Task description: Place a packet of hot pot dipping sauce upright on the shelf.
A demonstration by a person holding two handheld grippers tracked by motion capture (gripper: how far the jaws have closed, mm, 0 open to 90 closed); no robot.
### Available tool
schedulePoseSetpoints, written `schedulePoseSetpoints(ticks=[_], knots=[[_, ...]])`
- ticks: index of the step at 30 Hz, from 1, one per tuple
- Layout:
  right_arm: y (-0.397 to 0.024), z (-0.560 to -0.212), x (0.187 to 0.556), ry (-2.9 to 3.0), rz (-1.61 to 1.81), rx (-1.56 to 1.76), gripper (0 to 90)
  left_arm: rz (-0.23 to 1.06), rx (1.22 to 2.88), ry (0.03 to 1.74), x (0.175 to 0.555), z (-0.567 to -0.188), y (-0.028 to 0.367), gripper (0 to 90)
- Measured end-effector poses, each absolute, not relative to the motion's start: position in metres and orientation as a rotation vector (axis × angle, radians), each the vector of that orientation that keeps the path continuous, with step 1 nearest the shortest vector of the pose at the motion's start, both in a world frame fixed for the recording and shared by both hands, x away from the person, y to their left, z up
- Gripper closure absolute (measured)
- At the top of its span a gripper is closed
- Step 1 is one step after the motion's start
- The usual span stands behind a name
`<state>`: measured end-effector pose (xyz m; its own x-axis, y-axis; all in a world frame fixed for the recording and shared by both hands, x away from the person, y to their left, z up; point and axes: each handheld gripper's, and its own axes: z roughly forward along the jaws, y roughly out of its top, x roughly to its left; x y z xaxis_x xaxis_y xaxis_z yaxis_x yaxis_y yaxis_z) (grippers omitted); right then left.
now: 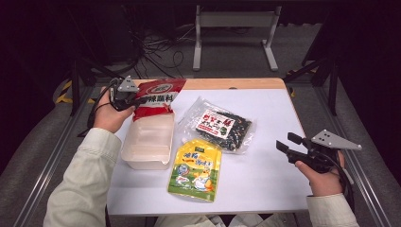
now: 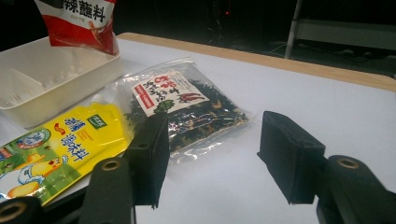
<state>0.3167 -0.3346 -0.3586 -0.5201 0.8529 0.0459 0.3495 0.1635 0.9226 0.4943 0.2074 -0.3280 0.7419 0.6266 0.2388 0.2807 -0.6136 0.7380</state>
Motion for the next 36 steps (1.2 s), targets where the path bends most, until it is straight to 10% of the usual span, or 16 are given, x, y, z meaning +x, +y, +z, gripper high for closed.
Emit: schedulePoseSetpoints(ticks=[36], knots=[[-0.334,-0.361,0.317,1.964,1.344,1.147,42.0,0.536,2.208,0.902,0.507,-0.369,0.200,89.6]])
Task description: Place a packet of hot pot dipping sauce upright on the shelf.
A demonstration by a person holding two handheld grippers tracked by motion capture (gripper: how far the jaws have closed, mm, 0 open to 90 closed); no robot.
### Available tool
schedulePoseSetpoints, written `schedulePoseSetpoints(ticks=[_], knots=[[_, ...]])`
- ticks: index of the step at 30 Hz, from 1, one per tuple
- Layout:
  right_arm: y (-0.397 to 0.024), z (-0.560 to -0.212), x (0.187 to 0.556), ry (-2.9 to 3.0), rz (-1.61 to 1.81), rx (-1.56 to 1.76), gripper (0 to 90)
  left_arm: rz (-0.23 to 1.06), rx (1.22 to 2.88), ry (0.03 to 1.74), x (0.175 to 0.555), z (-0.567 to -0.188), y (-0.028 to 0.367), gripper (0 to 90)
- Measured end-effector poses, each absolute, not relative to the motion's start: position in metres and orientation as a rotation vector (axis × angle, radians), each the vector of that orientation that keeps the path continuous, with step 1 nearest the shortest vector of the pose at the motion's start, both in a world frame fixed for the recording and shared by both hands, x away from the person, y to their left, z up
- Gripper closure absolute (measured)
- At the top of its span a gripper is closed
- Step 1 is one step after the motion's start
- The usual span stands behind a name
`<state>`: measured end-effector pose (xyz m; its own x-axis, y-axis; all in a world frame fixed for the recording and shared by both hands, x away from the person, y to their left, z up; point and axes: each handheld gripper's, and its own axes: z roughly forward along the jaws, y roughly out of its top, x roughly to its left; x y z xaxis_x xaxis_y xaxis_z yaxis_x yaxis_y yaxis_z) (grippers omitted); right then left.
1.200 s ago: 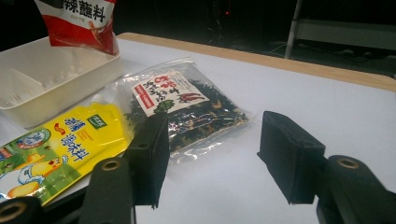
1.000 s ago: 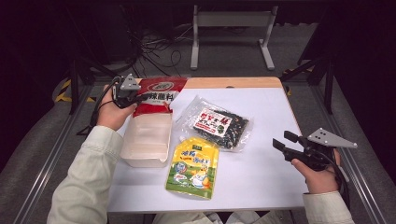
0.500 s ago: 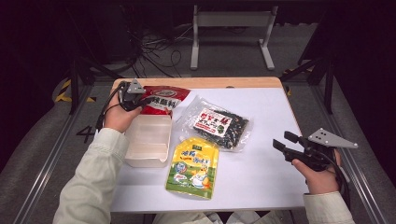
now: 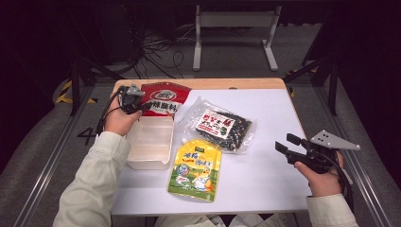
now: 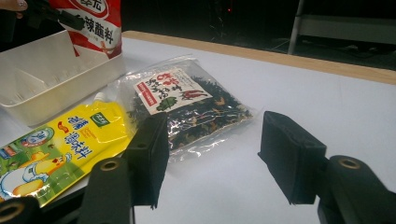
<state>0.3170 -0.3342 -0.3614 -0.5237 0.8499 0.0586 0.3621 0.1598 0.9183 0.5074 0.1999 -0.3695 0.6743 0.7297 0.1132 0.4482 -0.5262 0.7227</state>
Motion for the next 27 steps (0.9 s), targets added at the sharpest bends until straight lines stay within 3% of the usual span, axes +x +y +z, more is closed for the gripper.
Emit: schedulePoseSetpoints(ticks=[15,21,24,27], knots=[[-0.331,-0.364,0.318,1.978,1.344,1.147,41.5,0.551,2.300,1.003,0.512,-0.379,0.190,89.3],[-0.331,-0.363,0.319,1.977,1.350,1.146,41.4,0.527,2.263,1.017,0.511,-0.377,0.195,88.5],[-0.331,-0.364,0.319,1.980,1.352,1.146,41.3,0.516,2.211,1.034,0.511,-0.374,0.200,81.5],[-0.331,-0.363,0.320,1.978,1.355,1.144,41.1,0.485,2.149,1.031,0.508,-0.371,0.205,67.7]])
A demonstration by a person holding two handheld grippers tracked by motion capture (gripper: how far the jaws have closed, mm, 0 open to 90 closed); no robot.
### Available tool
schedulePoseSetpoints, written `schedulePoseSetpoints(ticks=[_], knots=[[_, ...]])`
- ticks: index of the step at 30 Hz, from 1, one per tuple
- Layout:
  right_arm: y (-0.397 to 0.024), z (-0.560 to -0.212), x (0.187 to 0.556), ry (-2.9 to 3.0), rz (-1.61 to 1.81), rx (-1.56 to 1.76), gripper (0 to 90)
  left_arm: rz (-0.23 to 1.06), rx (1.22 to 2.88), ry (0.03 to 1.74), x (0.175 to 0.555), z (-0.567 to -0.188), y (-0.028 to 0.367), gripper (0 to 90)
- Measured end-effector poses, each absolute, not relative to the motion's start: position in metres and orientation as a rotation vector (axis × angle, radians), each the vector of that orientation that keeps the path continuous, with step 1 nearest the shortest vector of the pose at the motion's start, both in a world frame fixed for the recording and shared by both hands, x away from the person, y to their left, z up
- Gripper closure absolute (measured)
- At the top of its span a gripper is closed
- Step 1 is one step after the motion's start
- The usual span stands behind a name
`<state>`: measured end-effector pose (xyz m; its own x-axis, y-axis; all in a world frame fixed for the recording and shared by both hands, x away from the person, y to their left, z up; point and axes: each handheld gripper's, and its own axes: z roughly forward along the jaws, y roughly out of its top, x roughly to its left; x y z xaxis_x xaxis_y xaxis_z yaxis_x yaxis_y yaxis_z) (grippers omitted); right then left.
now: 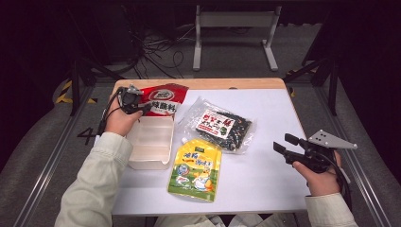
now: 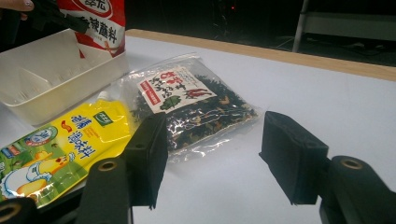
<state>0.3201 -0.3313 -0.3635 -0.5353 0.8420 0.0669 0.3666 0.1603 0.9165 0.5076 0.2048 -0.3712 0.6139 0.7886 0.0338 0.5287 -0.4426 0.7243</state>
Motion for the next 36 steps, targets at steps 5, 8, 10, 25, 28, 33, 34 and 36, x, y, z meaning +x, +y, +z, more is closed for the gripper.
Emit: schedulePoseSetpoints(ticks=[5,8,10,25,28,33,34,36], knots=[[-0.331,-0.363,0.321,1.976,1.361,1.142,41.0,0.512,2.087,1.022,0.497,-0.365,0.205,40.3],[-0.330,-0.363,0.321,1.977,1.363,1.139,40.9,0.518,2.063,0.995,0.489,-0.360,0.205,32.0],[-0.330,-0.362,0.321,1.973,1.369,1.141,40.6,0.528,2.044,0.981,0.482,-0.357,0.204,27.9],[-0.330,-0.363,0.322,1.993,1.360,1.120,43.0,0.531,1.883,0.941,0.426,-0.345,0.216,18.5],[-0.330,-0.362,0.322,1.996,1.360,1.119,44.0,0.511,1.868,0.930,0.414,-0.347,0.220,18.1],[-0.327,-0.361,0.324,2.007,1.363,1.112,44.7,0.494,1.856,0.916,0.398,-0.346,0.223,17.3],[-0.326,-0.361,0.325,2.009,1.362,1.110,44.8,0.492,1.855,0.911,0.393,-0.346,0.223,17.2],[-0.325,-0.361,0.325,2.018,1.366,1.110,45.3,0.498,1.881,0.900,0.388,-0.345,0.221,16.9]])
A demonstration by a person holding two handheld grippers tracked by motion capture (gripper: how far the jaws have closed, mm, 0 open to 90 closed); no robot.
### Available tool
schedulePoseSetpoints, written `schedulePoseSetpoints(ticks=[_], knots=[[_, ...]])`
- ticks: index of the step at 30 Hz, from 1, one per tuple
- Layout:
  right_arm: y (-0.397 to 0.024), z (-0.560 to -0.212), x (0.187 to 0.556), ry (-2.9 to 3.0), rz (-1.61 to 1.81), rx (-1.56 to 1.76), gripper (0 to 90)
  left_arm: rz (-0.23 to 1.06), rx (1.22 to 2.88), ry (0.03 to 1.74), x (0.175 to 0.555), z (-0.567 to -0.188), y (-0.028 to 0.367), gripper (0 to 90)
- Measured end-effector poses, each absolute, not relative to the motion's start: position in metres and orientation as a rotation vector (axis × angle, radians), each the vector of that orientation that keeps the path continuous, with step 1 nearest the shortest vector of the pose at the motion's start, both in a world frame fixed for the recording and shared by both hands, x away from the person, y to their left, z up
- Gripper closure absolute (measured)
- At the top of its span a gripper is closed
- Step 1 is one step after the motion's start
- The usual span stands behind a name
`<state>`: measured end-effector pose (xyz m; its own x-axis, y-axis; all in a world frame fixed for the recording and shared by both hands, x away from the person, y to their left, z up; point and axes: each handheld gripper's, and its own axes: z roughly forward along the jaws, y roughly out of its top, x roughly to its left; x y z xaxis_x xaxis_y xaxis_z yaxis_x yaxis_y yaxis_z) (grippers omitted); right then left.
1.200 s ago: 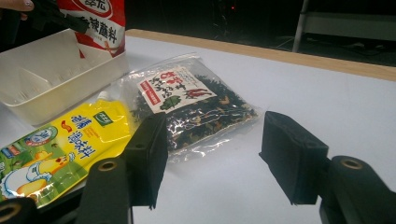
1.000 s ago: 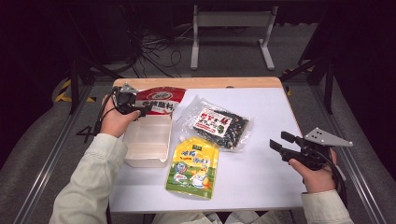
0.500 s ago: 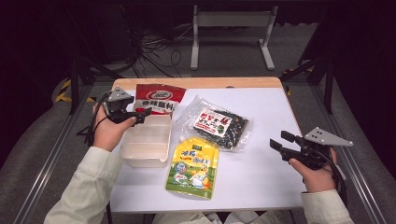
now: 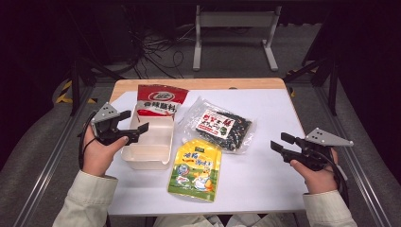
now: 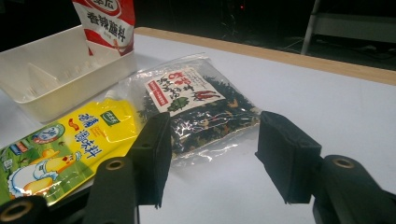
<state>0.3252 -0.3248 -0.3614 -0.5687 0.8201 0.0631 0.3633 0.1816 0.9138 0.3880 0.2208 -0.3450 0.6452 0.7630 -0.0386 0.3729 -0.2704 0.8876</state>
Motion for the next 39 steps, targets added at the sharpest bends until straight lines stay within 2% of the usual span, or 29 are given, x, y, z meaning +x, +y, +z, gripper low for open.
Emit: schedulePoseSetpoints(ticks=[10,19,39], knots=[[-0.320,-0.359,0.327,2.037,1.401,1.089,45.9,0.464,1.953,0.828,0.366,-0.340,0.211,16.4],[-0.308,-0.360,0.339,2.115,1.397,1.059,45.6,0.433,1.989,0.831,0.355,-0.345,0.213,17.0],[-0.271,-0.362,0.417,2.297,1.264,1.014,47.4,0.449,1.991,0.913,0.320,-0.359,0.234,16.7]])
